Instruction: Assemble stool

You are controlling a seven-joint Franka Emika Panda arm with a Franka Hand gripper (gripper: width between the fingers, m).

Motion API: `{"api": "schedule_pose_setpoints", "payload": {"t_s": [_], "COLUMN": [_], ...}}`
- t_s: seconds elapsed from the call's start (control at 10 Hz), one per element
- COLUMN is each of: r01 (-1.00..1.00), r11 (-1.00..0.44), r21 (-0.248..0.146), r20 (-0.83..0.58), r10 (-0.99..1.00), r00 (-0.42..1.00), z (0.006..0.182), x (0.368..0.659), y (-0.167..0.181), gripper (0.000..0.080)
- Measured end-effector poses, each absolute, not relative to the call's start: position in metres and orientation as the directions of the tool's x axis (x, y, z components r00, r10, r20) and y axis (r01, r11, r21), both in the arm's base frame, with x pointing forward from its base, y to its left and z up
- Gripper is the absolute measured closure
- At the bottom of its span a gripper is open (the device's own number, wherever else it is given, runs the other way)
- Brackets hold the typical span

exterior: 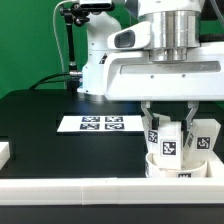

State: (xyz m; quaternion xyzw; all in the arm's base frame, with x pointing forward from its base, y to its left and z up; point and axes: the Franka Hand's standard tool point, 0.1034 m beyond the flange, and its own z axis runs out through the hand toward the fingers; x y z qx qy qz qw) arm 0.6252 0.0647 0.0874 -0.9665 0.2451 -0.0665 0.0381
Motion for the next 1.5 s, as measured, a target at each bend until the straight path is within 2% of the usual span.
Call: {"api": "schedule_pose_setpoints", "payload": {"t_s": [0.3, 0.6, 0.8, 1.1, 1.3, 1.5], "r01": [-0.687, -0.823, -0.862, -0.953, -0.969, -0.987], "r11": [-0.712, -0.543, -0.479, -0.25, -0.179, 0.004], "r21": [-0.15, -0.167, -0.167, -0.172, -0.17, -0.162], "r20": [0.065, 0.019, 0.005, -0.055, -0.071, -0.127], "r10": [-0.7, -0.836, -0.875, -0.963, -0.979, -0.992], "r00": [0.711, 0.548, 0.485, 0.263, 0.194, 0.017], "z": [0.087, 0.087, 0.087, 0.088, 0.088, 0.088], "x": [0.625, 0.625, 0.624, 0.624, 0.624, 0.624], "y": [0.066, 0.071, 0.075, 0.079, 0.079, 0.08], "gripper": [0.0459, 0.0459, 0.0459, 0.0459, 0.0459, 0.0459]}}
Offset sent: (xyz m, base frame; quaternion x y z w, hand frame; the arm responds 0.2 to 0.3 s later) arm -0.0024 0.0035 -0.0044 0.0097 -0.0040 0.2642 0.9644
